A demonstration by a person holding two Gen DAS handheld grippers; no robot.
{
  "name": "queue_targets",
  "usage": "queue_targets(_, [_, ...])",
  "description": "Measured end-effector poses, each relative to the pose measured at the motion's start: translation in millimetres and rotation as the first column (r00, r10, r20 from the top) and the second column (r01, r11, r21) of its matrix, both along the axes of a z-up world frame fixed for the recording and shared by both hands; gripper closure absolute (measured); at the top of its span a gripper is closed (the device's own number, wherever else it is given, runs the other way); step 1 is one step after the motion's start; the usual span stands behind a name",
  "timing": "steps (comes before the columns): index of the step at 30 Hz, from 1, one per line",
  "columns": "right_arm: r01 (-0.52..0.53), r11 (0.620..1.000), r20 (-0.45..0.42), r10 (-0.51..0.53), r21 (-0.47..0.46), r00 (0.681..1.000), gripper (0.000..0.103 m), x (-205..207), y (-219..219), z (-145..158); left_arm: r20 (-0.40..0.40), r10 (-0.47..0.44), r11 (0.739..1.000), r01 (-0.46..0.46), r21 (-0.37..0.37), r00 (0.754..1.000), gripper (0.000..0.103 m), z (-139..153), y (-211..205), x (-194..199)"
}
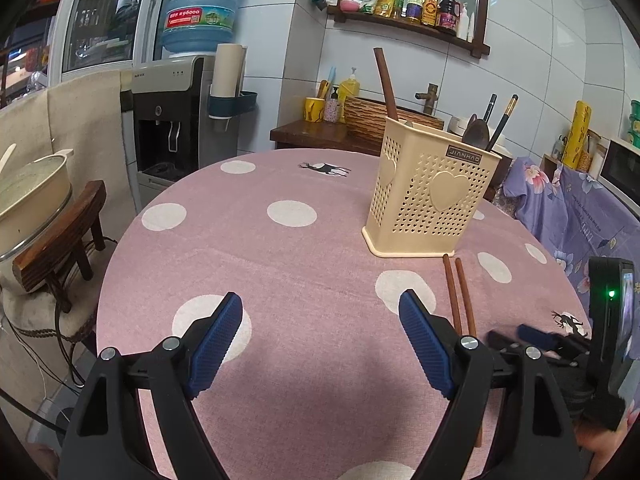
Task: Organize utensils
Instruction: 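Move both tools back to the two brown chopsticks on the table, then grasp one brown chopstick with the left tool while the right tool grasps the other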
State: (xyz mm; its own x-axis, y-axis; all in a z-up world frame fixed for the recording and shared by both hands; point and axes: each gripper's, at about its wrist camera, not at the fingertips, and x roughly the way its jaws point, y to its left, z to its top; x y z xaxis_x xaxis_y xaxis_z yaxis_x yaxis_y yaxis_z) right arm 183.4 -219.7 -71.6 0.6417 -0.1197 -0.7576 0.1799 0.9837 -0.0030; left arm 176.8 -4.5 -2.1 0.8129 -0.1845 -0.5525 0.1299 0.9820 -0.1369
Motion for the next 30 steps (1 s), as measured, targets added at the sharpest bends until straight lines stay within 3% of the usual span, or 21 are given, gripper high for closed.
queue_targets(3, [0.045, 0.996, 0.018, -0.047, 0.074, 0.999, 0.053, -7.4, -21.6, 4.3, 0.004, -0.011, 1.000, 0.011, -0.009, 1.000, 0.023, 0.8, -2.8, -0.6])
queue_targets(15, [-0.054, 0.983, -0.001, 0.055, 0.176, 0.998, 0.053, 25.5, -5.0, 8.6, -0.016, -0.033, 0.999, 0.033, -0.004, 0.999, 0.023, -1.8, -10.9, -1.1])
queue_targets(22, [0.014, 0.978, -0.035, -0.007, 0.209, 0.999, 0.069, 63.9, -5.6, 5.2, -0.019, -0.028, 1.000, 0.028, -0.002, 0.999, 0.023, -2.0, -8.6, 0.1])
queue_targets(30, [0.041, 0.987, -0.075, -0.030, 0.156, 0.997, 0.086, 99.6, 1.5, -2.6, -0.033, -0.033, 0.999, 0.033, 0.000, 0.999, 0.023, -7.1, -9.0, 3.8])
